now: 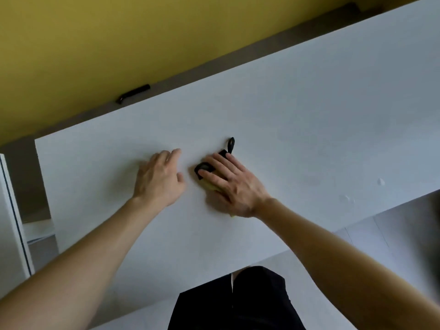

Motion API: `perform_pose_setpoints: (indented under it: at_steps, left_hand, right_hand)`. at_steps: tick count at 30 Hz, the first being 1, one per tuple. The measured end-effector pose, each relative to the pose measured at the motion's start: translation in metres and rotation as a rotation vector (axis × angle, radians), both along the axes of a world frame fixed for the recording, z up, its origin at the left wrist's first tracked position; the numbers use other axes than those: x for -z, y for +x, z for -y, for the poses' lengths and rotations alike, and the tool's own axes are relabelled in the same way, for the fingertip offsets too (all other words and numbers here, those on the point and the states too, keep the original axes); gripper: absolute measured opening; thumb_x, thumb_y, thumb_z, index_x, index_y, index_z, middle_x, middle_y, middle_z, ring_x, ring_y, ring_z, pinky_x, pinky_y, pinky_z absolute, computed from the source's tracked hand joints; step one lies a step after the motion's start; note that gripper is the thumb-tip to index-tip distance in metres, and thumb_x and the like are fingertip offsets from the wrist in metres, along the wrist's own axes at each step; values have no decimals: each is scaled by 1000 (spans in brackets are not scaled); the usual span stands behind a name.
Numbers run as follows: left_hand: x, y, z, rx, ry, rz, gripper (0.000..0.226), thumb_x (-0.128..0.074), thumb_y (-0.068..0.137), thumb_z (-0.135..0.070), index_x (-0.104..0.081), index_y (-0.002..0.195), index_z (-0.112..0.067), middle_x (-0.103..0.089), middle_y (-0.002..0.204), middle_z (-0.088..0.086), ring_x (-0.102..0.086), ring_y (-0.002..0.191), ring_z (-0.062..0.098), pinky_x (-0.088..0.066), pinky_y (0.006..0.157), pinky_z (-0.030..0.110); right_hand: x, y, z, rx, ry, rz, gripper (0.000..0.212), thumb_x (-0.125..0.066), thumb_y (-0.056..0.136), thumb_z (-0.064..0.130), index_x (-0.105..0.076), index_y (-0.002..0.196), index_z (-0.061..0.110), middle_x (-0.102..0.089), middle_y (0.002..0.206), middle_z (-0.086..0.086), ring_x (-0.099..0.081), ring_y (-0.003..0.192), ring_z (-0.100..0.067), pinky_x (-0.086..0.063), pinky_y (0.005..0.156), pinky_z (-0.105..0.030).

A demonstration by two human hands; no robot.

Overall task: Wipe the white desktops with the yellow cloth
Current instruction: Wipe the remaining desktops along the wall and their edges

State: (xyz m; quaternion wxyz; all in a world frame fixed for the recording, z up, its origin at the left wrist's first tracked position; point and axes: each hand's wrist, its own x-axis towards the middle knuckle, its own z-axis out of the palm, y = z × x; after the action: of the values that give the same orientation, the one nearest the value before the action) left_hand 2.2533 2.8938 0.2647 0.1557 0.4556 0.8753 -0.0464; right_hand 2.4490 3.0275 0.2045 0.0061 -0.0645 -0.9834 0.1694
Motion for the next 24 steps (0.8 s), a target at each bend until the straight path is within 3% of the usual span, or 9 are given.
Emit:
perform_pose_setpoints:
  at_steps: [2,4,7,9,12,15,17,22,24]
  left_hand:
    - [18,-17,-17,2,91,-84,56,-46,99,-35,-50,152,-18,-55,144,14,-51,136,40,-45,107,58]
    - [42,-28,-36,-26,175,-103,55,-45,107,-37,-44,159,-19,-39,166,15,-34,156,38,-33,122,61]
    - [73,-30,-46,-42,290,-151,56,-36,113,-38,-38,166,-20,-27,177,13,-18,166,32,-17,131,61]
    - [83,-31,-40,-52,382,-185,54,-36,114,-37,-41,165,-19,-30,176,11,-20,166,30,-17,132,59]
    - [87,-31,-37,-57,503,-169,51,-41,114,-32,-47,162,-16,-35,174,11,-26,165,29,-22,129,60]
    - [86,-32,-39,-70,544,-153,52,-41,110,-23,-48,160,-10,-38,173,10,-28,164,28,-26,127,62]
    - [86,-31,-38,-80,550,-150,52,-44,110,-20,-48,160,-7,-39,172,10,-28,164,28,-26,127,62]
    - [89,-30,-40,-95,515,-168,53,-47,110,-23,-47,161,-5,-37,173,11,-27,164,29,-25,128,62]
    - [90,-31,-40,-100,516,-168,55,-47,110,-22,-46,161,-5,-36,174,11,-26,165,29,-25,128,62]
  right_hand:
    - [5,10,-51,100,30,1,69,-59,103,40,-40,168,25,-34,174,-13,-25,164,-34,-14,134,-58]
    - [7,20,-111,409,42,14,74,-58,99,43,-37,169,30,-32,176,-11,-23,165,-33,-12,134,-60]
    - [4,24,-176,858,49,73,75,-48,97,49,-34,169,31,-29,176,-11,-19,165,-33,-6,134,-58]
    - [2,2,-170,930,88,98,80,-52,94,46,-32,168,26,-30,173,-14,-19,163,-37,-4,134,-60]
    - [2,-46,-92,544,102,35,81,-63,93,38,-39,166,17,-38,167,-20,-27,160,-45,-11,132,-64]
    - [0,-77,-42,47,57,15,69,-57,101,38,-42,166,21,-40,169,-16,-28,162,-39,-12,132,-63]
    - [1,-76,-75,-23,90,36,71,-56,102,45,-37,168,28,-37,172,-11,-26,164,-34,-7,133,-64]
    - [6,-60,-210,832,100,114,77,-50,94,49,-35,167,29,-40,164,-14,-30,158,-36,-11,132,-63]
    - [8,-83,-206,941,151,109,81,-50,87,46,-39,163,20,-45,154,-20,-39,148,-41,-18,130,-62]
